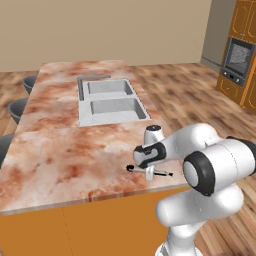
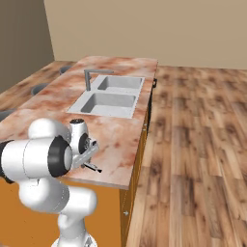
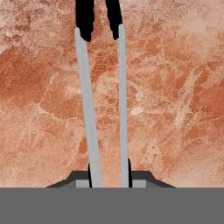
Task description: Pick up the tongs from the counter and place them near the plate next to the oven.
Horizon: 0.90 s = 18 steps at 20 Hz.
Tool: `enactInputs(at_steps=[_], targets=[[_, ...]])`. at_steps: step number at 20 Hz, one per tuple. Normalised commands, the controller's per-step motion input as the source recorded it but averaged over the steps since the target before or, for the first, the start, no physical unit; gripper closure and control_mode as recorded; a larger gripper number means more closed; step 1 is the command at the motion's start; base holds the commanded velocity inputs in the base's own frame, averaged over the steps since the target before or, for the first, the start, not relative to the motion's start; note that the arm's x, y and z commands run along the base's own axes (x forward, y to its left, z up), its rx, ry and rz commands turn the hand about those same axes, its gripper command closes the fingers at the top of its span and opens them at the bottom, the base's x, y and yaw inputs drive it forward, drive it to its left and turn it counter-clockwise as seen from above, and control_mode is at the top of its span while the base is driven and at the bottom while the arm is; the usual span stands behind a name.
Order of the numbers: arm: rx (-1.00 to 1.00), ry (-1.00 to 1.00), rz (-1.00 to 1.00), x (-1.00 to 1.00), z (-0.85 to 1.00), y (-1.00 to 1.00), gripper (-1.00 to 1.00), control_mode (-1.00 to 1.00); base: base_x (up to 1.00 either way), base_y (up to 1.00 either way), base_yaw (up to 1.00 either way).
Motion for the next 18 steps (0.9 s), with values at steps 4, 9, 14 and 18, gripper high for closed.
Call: enactInputs(at_steps=[4,9,14,18], targets=[[0.04,-0.26,0.0,-0.31,-0.01,-0.1,1.0,-1.0,0.0,0.0,0.0],[0.01,-0.39,0.0,-0.46,0.45,-0.24,1.0,-1.0,0.0,0.0,0.0],[0.0,-0.3,0.0,-0.19,0.88,-0.27,1.0,-1.0,0.0,0.0,0.0],[0.0,-0.19,0.0,0.0,0.95,-0.21,1.0,-1.0,0.0,0.0,0.0]])
